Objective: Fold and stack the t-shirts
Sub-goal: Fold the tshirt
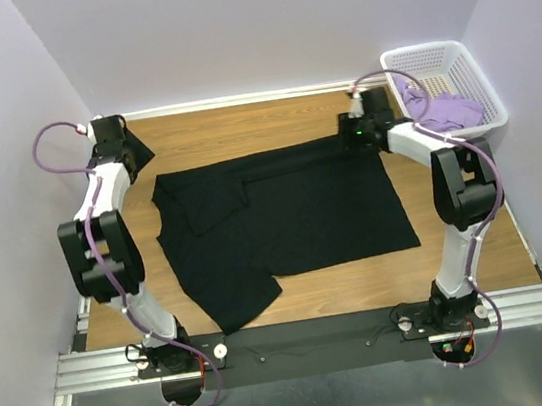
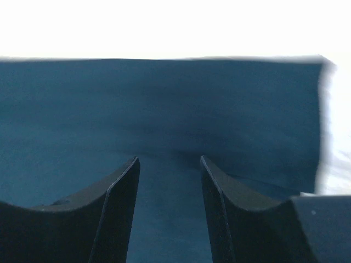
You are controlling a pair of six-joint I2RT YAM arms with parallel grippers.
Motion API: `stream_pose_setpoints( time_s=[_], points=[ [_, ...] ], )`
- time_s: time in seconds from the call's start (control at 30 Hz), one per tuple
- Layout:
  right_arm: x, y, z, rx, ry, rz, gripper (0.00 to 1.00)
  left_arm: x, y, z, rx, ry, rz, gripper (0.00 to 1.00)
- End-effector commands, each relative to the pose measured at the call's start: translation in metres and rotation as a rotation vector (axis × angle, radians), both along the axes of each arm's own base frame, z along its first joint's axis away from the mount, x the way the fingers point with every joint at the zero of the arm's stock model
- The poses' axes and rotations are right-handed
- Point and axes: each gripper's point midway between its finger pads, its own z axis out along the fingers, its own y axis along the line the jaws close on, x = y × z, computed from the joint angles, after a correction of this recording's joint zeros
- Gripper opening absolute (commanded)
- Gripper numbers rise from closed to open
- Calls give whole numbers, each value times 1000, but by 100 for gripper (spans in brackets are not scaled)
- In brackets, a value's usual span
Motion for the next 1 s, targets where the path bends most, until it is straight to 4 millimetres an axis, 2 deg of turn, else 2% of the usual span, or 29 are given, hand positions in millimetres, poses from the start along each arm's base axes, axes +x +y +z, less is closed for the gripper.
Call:
stream_pose_setpoints(
  time_s=[0.0, 0.03, 0.07, 0.1, 0.13, 0.17, 0.2, 0.27, 0.3, 0.33, 0.37, 0.4, 0.43, 0.5, 0.53, 0.8, 0.97],
  points=[
    [-3, 38, 37, -221, -137, 233, 56, -20, -1, 50, 111, -82, 18, 70],
    [-8, 58, 37, -251, -156, 311, 56, -28, -16, 44, 116, -66, -14, 69],
    [-9, 69, 40, -258, -173, 351, 54, -35, -22, 54, 128, -87, -23, 68],
    [-11, 78, 39, -270, -183, 387, 52, -41, -28, 54, 136, -85, -37, 68],
    [-16, 94, 35, -294, -191, 448, 50, -52, -46, 44, 141, -65, -77, 67],
    [-17, 102, 33, -309, -199, 476, 44, -59, -48, 43, 152, -65, -82, 66],
    [-20, 115, 34, -333, -217, 519, 42, -73, -62, 40, 174, -67, -109, 66],
    [-22, 127, 24, -345, -211, 556, 40, -86, -78, 36, 187, -69, -153, 65],
    [-23, 131, 21, -352, -208, 572, 40, -94, -80, 41, 188, -86, -157, 65],
    [-24, 140, 22, -351, -217, 595, 40, -105, -80, 27, 190, -63, -163, 65],
    [-25, 143, 13, -355, -201, 608, 40, -110, -80, 25, 194, -64, -166, 65],
    [-24, 145, 11, -356, -198, 615, 40, -116, -77, 29, 208, -81, -156, 65],
    [-24, 150, 11, -356, -202, 629, 39, -122, -75, 22, 219, -70, -155, 65],
    [-23, 154, 6, -351, -195, 643, 39, -126, -71, 23, 240, -78, -147, 65],
    [-25, 157, -2, -351, -179, 657, 39, -127, -69, 22, 244, -79, -142, 64],
    [-26, 164, -17, -372, -142, 706, 30, -119, -71, 25, 238, -88, -142, 64],
    [-28, 162, -30, -382, -113, 721, 30, -120, -72, 24, 238, -88, -146, 64]
  ],
)
